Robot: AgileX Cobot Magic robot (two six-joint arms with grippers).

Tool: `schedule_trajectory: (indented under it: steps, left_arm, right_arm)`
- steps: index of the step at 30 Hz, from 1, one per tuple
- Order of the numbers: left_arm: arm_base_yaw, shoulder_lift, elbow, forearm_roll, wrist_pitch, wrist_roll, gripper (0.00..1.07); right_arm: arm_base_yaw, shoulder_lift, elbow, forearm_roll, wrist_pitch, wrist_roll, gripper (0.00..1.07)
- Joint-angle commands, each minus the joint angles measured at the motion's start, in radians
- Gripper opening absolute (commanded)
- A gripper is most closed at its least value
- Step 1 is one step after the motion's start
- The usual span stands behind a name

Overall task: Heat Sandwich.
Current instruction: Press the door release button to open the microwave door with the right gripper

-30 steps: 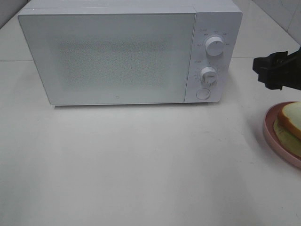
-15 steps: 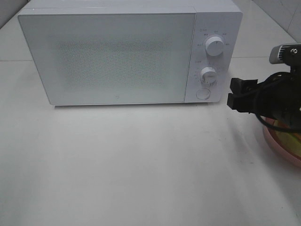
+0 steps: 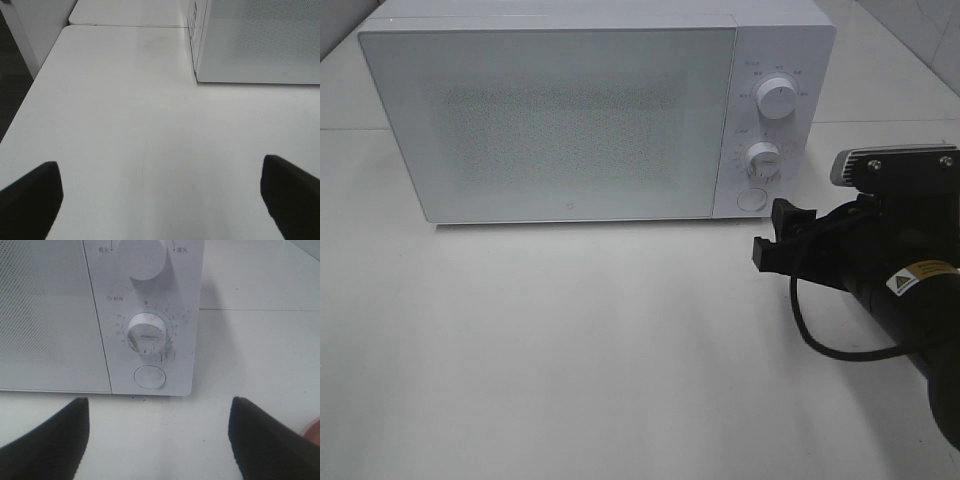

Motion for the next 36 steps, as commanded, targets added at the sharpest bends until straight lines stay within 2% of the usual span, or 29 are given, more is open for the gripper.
schedule_trajectory:
  steps: [1,14,21,28,29,33,34,36]
  left_arm:
    - [0.003,-0.029,0.002,-0.003,-0.006,0.002,1.01]
    - [0.003,-0.029,0.002,-0.003,-0.006,0.002,1.01]
    - [0.003,-0.029,0.002,-0.003,-0.006,0.002,1.01]
    - [0.003,-0.029,0.002,-0.003,-0.006,0.002,1.01]
    - [0.003,-0.029,0.002,-0.003,-0.006,0.002,1.01]
    - [0.003,-0.029,0.002,-0.003,-0.006,0.002,1.01]
    - [0.003,-0.029,0.002,-0.003,-0.006,0.002,1.01]
    - [0.003,-0.029,0.002,-0.003,-0.006,0.002,1.01]
  right_arm:
    - [0.049,0.039,0.002,0.033,-0.049,-0.004,0.75]
    - [0.062,0.082,0.002,0.037,-0.045,0.023,0.75]
    - [0.062,0.082,0.002,0.037,-0.044,0.146,0.75]
    - [0.062,0.082,0.002,0.037,-0.044,0.487,0.75]
    - [0.062,0.082,0.002,0.037,-0.044,0.62,0.75]
    - [0.062,0.082,0.002,0.037,-0.041,0.808,0.75]
    - [0.062,0.082,0.002,0.037,-0.041,0.944,0.75]
    - [0.062,0.082,0.002,0.037,-0.041,0.998,0.75]
